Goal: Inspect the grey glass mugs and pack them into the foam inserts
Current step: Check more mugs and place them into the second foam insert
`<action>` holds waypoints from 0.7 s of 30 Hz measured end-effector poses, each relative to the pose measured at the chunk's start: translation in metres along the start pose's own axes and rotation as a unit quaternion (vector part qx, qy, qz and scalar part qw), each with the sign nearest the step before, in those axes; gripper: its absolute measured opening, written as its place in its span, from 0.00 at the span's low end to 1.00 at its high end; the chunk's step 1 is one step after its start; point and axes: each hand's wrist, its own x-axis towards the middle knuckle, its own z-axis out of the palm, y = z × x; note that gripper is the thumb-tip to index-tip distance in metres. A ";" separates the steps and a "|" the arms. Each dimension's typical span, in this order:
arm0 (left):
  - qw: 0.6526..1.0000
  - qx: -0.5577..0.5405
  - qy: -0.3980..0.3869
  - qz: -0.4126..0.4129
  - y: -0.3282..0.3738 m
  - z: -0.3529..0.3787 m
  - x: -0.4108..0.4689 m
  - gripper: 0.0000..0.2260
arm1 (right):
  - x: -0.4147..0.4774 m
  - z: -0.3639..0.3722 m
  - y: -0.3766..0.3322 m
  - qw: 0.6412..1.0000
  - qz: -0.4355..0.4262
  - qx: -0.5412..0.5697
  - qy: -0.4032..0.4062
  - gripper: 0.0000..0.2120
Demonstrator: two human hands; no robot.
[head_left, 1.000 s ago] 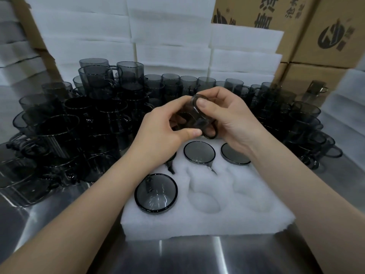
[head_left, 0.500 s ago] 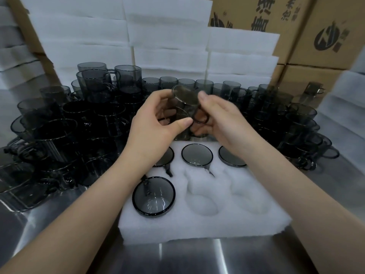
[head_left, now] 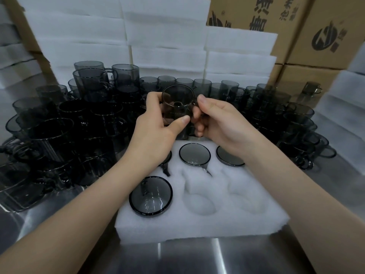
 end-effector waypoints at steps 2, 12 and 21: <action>1.000 0.005 0.004 -0.007 0.001 -0.001 0.000 0.15 | -0.001 -0.001 0.000 1.000 -0.007 0.021 -0.018 0.19; 0.995 -0.080 -0.012 -0.065 0.003 -0.007 0.001 0.15 | -0.004 0.004 -0.004 0.997 -0.042 0.044 -0.044 0.13; 0.998 -0.056 -0.018 0.010 0.002 -0.006 -0.002 0.20 | -0.005 -0.001 -0.007 0.999 0.029 0.016 -0.035 0.24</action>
